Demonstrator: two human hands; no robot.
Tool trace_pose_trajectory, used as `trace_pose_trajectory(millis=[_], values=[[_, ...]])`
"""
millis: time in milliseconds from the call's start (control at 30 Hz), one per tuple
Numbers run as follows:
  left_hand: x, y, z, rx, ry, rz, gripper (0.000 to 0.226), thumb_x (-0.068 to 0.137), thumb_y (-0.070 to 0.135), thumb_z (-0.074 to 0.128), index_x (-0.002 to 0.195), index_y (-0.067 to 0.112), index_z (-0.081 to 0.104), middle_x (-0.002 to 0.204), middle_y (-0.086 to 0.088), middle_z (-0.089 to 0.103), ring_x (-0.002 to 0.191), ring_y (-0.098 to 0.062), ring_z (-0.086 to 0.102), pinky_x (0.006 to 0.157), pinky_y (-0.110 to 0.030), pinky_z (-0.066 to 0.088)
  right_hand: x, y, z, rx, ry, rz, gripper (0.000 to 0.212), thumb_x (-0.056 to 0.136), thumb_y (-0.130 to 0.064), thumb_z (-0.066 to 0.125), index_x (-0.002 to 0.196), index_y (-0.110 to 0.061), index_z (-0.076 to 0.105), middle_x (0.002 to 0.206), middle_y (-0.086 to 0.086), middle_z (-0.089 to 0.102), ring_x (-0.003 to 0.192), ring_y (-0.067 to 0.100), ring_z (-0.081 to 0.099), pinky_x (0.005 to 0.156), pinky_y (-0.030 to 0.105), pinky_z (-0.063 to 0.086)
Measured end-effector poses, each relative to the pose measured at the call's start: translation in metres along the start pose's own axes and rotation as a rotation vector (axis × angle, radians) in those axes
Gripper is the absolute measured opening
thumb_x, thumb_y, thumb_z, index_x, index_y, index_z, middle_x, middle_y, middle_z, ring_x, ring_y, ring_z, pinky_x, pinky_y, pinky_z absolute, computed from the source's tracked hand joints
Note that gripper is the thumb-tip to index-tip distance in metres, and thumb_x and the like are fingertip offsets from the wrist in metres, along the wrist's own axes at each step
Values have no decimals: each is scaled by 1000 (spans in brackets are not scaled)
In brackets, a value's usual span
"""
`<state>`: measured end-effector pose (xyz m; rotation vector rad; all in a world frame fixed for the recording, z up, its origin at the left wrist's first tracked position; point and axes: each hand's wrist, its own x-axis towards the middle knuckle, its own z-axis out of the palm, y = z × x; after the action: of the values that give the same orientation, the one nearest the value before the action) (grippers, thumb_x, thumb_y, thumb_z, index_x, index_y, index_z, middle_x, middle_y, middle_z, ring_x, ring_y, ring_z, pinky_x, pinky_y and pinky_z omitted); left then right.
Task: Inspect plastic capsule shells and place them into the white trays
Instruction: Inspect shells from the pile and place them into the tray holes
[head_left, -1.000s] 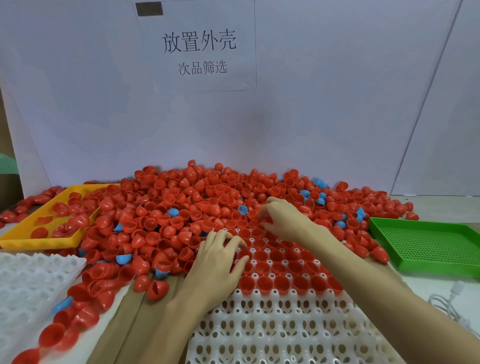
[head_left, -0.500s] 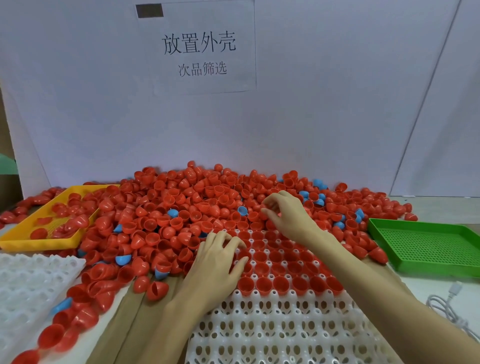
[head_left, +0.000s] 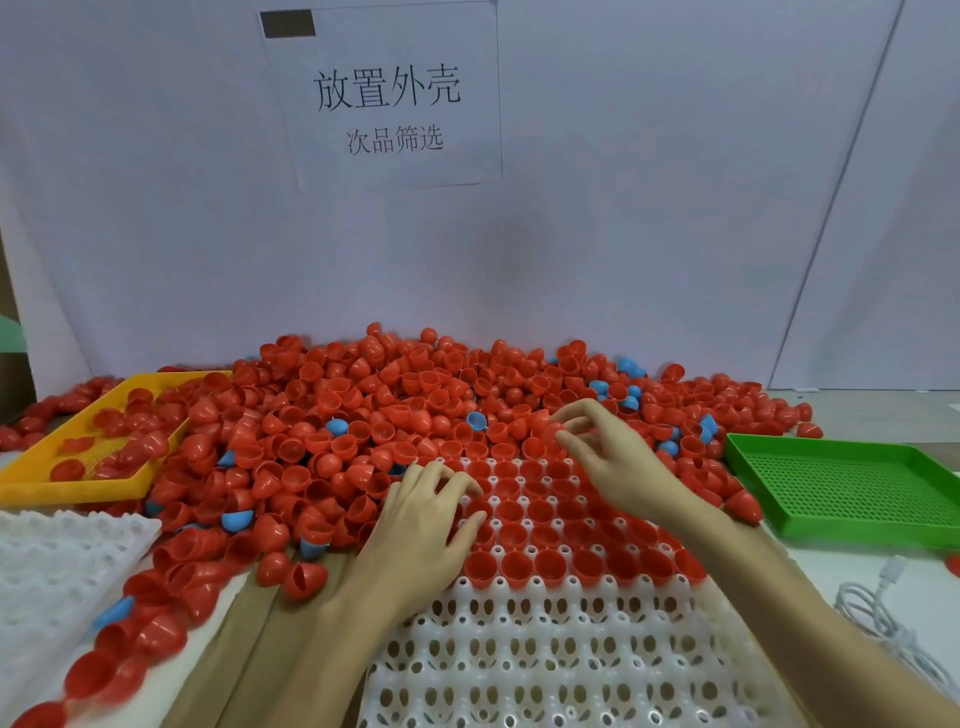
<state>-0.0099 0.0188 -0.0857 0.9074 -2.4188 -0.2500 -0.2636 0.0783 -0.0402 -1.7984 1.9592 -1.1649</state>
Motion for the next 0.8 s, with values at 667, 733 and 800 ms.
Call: trace_pose_trajectory(millis=[667,733,800], values=[[0,2,-3,7,-28,-17,27,106,49,48,128,38,58,122,22,42,120,3,34,112,-23,31,-22,-11,-21,180,-80,-23,14,104,-25,64,117,-30,67,104,-12,77,99,5,75,93,26,60],[-1,3,-3,14,-12,-8,29,105,49,49,128,36,59,125,20,42,123,2,32,111,-20,27,-36,-16,-25,243,-140,-28,15,104,-24,65,118,-29,68,107,-10,77,100,10,76,93,28,61],[0,6,-5,27,19,13,31,105,49,49,129,34,61,128,19,41,127,1,30,109,-18,23,-48,-19,-26,309,-194,-20,17,103,-22,66,119,-27,70,112,-5,77,103,16,76,93,33,62]])
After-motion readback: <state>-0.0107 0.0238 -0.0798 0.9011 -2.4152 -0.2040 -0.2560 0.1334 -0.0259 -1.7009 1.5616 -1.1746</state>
